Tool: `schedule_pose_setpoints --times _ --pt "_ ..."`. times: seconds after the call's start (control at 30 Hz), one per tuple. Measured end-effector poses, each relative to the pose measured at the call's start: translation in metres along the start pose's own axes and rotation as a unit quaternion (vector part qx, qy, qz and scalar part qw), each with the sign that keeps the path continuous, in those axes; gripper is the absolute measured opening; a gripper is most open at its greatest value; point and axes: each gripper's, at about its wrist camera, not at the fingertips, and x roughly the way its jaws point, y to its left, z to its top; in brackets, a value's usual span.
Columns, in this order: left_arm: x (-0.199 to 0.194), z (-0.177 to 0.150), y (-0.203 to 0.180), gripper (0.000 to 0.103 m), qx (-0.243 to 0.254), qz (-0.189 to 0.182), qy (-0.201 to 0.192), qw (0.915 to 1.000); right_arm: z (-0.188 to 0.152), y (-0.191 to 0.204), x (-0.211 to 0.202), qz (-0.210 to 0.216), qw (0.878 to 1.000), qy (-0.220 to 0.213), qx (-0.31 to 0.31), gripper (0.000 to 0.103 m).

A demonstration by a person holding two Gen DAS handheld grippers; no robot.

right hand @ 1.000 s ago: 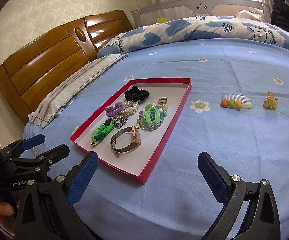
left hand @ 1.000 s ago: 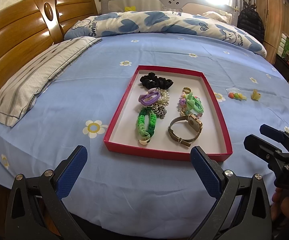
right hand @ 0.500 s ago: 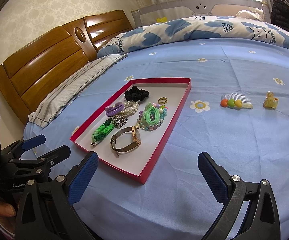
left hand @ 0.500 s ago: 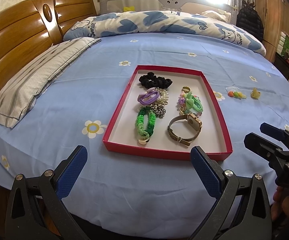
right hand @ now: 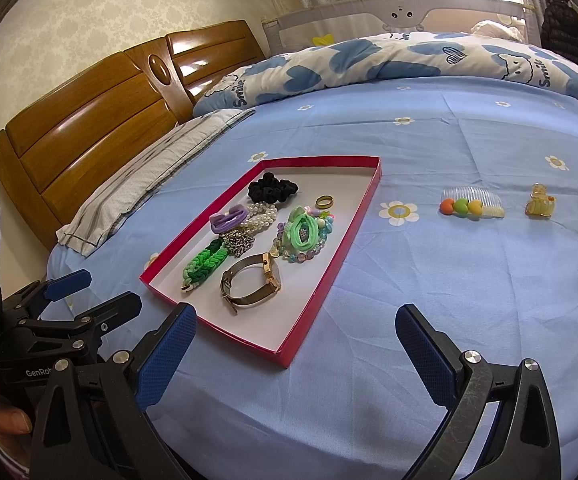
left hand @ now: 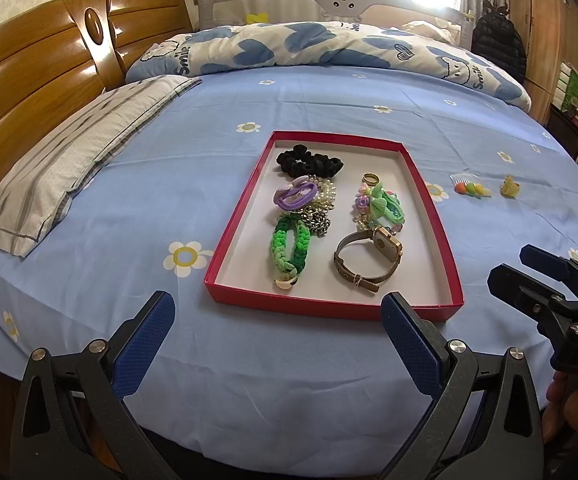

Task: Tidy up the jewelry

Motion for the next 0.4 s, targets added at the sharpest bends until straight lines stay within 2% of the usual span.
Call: schedule_pose_setpoints --times 0.4 --pt "0.0005 0.0013 -0.001 0.103 -0.002 -0.002 0.002 1.0 0.0006 -0.0015 -0.0009 -0.002 1.0 -0.002 0.001 0.101"
